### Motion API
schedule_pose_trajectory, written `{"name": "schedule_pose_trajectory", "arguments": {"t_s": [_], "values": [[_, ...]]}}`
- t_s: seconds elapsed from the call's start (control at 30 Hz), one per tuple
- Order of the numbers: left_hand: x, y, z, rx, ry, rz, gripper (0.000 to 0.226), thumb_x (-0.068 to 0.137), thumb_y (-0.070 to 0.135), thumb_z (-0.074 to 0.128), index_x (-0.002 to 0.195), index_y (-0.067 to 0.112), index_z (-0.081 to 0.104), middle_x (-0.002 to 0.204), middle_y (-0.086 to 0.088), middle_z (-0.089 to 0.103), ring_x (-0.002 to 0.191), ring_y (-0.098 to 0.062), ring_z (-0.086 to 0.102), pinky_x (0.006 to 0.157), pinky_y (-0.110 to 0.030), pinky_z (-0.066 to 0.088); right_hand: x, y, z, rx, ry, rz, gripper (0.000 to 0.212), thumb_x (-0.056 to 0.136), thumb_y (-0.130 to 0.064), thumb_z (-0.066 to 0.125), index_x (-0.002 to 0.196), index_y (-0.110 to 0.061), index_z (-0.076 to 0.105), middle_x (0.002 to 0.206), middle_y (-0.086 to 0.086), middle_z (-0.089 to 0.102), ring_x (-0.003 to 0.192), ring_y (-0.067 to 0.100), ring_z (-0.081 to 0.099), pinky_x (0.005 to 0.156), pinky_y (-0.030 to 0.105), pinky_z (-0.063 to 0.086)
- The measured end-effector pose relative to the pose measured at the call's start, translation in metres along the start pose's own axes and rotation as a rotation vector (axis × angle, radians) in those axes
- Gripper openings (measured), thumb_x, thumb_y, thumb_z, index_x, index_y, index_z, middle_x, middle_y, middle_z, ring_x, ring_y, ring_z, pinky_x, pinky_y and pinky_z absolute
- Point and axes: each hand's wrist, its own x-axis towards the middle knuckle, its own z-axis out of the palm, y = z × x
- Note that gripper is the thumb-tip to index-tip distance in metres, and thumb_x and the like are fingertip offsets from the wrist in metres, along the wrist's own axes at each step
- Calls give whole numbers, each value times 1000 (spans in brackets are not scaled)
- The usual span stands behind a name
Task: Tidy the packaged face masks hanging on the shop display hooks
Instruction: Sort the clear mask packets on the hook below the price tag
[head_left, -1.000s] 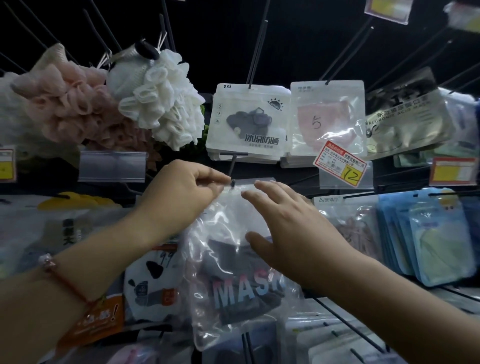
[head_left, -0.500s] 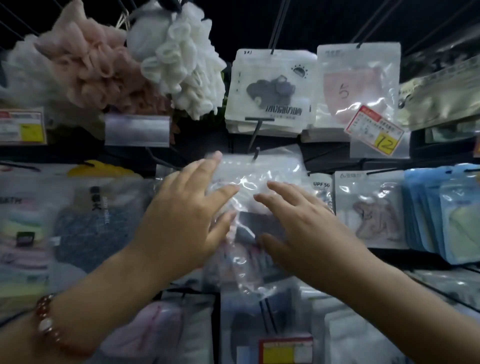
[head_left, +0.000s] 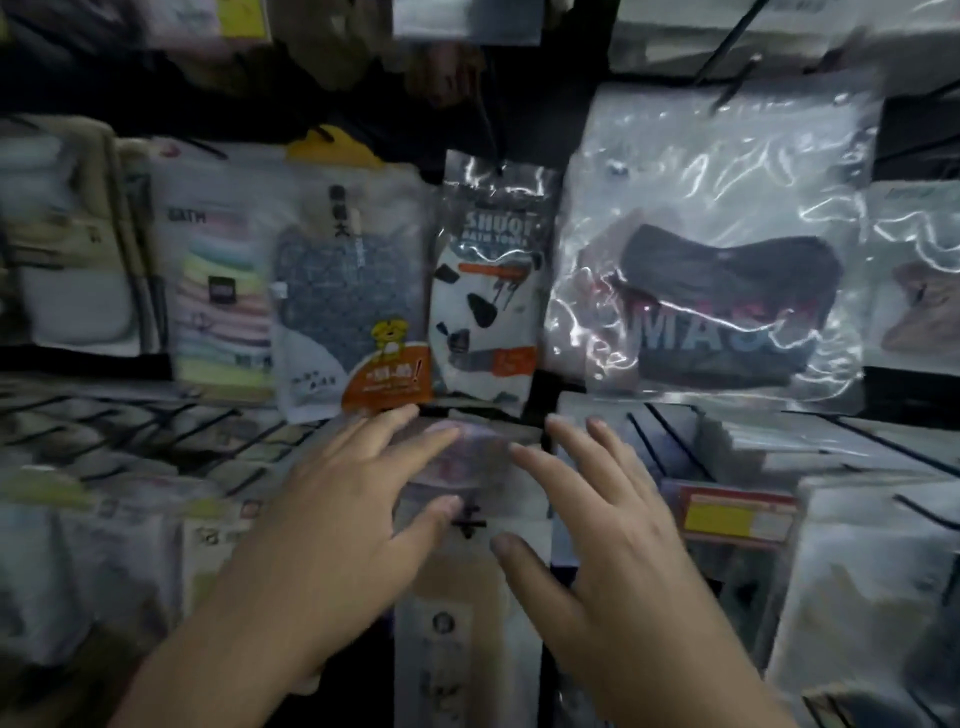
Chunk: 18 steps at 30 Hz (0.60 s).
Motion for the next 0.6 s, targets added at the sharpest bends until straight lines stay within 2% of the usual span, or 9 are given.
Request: {"name": "schedule_pose_trajectory", "arguments": {"t_s": [0.07,0.13,0.2,0.3,0.43,0.6], "values": [[1,-10,-2,-17,-1,-11,56,92,66,45,144,64,23,158,32,8,146,-1,10,118,-30,18,2,-6,6,-7,-60,53,60,95,-61,41,148,-51,15,155,-31,-3,139,-7,-17,114,22,-6],[5,-19,-1,-5,-7,-1,57,93,61,51,145,59,29,158,28,17,145,-3,17,115,-28,21,5,-11,14,-5,-80,99,60,96,-56,43,148,-50,15,157,-27,2,144,0,-5,119,29,5],[10,-27,1,4,-13,50,56,92,57,57,145,52,38,153,25,30,143,-5,26,111,-25,26,6,-11,22,19,-82,146,58,97,-50,46,147,-49,17,156,-23,13,145,6,9,117,28,18],[15,-37,5,16,-52,80,55,92,53,60,144,48,43,147,23,42,138,-6,35,109,-29,33,6,-9,32,86,-69,232,56,100,-38,47,148,-45,20,156,-19,21,141,7,26,110,26,30],[20,-47,12,19,-56,93,48,92,45,64,139,43,52,136,22,53,120,-2,49,94,-24,41,5,-9,45,222,-62,317,52,101,-29,47,147,-43,29,151,-17,33,135,4,36,98,19,33],[26,-58,19,5,15,161,26,94,40,63,119,38,69,115,22,63,106,-3,56,89,-31,49,3,-10,58,368,29,366,47,98,-29,53,142,-43,41,132,-23,44,126,-3,42,100,21,39]]}}
